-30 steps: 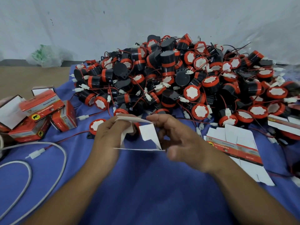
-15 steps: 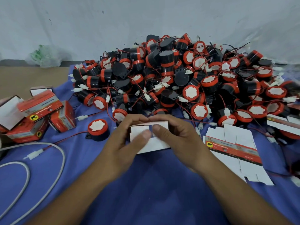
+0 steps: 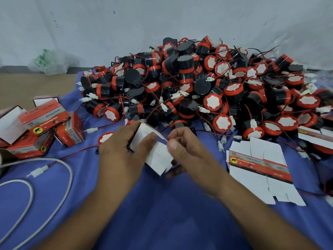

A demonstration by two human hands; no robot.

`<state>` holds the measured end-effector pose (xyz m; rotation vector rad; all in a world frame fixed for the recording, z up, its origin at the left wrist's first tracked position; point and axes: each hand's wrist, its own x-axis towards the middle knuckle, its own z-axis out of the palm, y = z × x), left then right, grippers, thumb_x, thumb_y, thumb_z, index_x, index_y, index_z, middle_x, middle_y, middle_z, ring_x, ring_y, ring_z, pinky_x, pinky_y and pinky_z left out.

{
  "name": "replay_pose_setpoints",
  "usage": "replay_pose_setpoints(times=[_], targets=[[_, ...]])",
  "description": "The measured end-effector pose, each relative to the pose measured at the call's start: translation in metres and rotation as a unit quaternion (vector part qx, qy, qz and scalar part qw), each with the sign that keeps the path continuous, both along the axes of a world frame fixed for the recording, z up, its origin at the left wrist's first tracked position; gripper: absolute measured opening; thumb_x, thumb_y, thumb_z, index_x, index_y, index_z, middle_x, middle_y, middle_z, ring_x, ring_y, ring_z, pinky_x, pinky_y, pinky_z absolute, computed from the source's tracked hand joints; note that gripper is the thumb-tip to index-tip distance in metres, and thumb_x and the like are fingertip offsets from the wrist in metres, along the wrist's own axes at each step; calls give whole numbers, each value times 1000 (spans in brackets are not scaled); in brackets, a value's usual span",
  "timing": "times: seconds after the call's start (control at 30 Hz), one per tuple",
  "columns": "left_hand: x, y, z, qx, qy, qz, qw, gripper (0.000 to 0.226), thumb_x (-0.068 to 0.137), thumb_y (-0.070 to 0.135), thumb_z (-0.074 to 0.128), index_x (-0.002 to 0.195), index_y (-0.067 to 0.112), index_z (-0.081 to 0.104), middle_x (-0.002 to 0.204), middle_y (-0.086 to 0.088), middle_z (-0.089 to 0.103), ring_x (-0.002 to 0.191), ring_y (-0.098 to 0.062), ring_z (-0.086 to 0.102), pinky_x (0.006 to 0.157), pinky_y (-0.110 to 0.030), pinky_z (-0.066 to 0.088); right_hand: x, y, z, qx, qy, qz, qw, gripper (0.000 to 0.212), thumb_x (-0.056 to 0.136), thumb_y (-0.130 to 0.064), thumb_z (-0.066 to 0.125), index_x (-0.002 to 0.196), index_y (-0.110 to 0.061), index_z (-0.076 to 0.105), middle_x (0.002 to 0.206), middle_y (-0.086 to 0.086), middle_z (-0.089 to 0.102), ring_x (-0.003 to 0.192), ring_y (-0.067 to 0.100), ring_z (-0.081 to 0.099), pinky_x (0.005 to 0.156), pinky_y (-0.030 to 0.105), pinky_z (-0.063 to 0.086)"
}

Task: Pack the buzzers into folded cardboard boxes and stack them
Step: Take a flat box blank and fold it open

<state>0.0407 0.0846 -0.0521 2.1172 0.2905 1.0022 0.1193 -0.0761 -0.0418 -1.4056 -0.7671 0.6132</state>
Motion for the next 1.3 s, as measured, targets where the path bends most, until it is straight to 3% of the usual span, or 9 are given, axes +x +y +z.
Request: replay_pose_setpoints(times=[0.23, 0.33, 0.43, 0.7, 0.83, 0.93, 1.03, 1.17, 1.3], targets=[[3, -19, 3, 88, 39, -165, 982, 76, 96, 69, 19, 153, 21, 6, 163, -1, 20, 151, -22, 19, 120, -45, 26, 0, -1, 0, 26, 93, 10, 995, 62, 67, -57, 81, 92, -18, 40, 88, 10, 46, 71, 19, 51, 59, 34, 55], [7, -22, 22, 37, 101, -202, 973, 114, 80, 87, 32, 156, 5, 14, 164, -10, 15, 153, -26, 10, 121, -27, 17, 2, -4, 0, 60, 149, 27, 987, 86, 55, -69, 85, 104, -12, 43, 82, 2, 63, 74, 16, 65, 59, 31, 55], [-4, -22, 16, 212, 70, -256, 941, 97, 91, 55, 56, 157, 6, 4, 166, -3, 3, 154, -16, 3, 120, -19, 14, 3, -8, -5, 61, 163, 77, 982, 98, 63, -70, 80, 135, -14, 44, 125, 14, 64, 116, 36, 62, 94, 57, 52], [1, -13, 7, 250, 27, -97, 963, 85, 82, 46, 57, 145, -8, 38, 135, -13, 49, 122, -23, 48, 98, -46, 48, -3, 0, 2, -87, -28, 46, 995, 85, 73, -75, 65, 144, -36, 37, 108, -9, 68, 84, 12, 70, 63, 34, 59], [6, -12, 4, 297, 44, -83, 950, 91, 81, 53, 57, 143, -11, 39, 134, -16, 52, 124, -23, 42, 109, -33, 31, 4, -1, 1, -109, -136, 15, 985, 68, 80, -70, 61, 142, -49, 41, 126, -16, 63, 116, 9, 60, 92, 33, 55], [5, -11, 2, 254, 99, -164, 948, 114, 75, 76, 52, 158, 17, 2, 159, 21, 7, 146, 3, 5, 118, -24, 2, 9, -4, 3, -89, -141, 18, 986, 57, 84, -60, 66, 137, -48, 47, 127, -11, 65, 117, 12, 62, 96, 37, 54], [5, -9, -1, 186, 134, -200, 953, 110, 73, 80, 55, 147, 53, -22, 154, 39, -10, 147, 7, -1, 115, -21, 7, 11, -7, 6, -48, -118, 20, 992, 47, 86, -52, 69, 129, -59, 51, 129, -20, 64, 120, 4, 61, 98, 29, 52], [5, -6, -3, 173, 82, -141, 971, 109, 77, 63, 64, 157, 31, -3, 162, 9, 16, 149, -6, 17, 115, -11, 14, 8, -5, 12, 1, -64, 22, 998, 39, 84, -43, 70, 114, -66, 60, 121, -22, 68, 115, 3, 64, 89, 18, 52], [3, -12, 0, 165, 15, -107, 980, 103, 75, 55, 71, 152, 5, 26, 152, -5, 33, 141, -8, 31, 112, -10, 25, 9, -7, 10, 62, 56, 30, 996, 47, 77, -41, 73, 123, -43, 66, 122, 10, 67, 110, 34, 67, 85, 45, 58]])
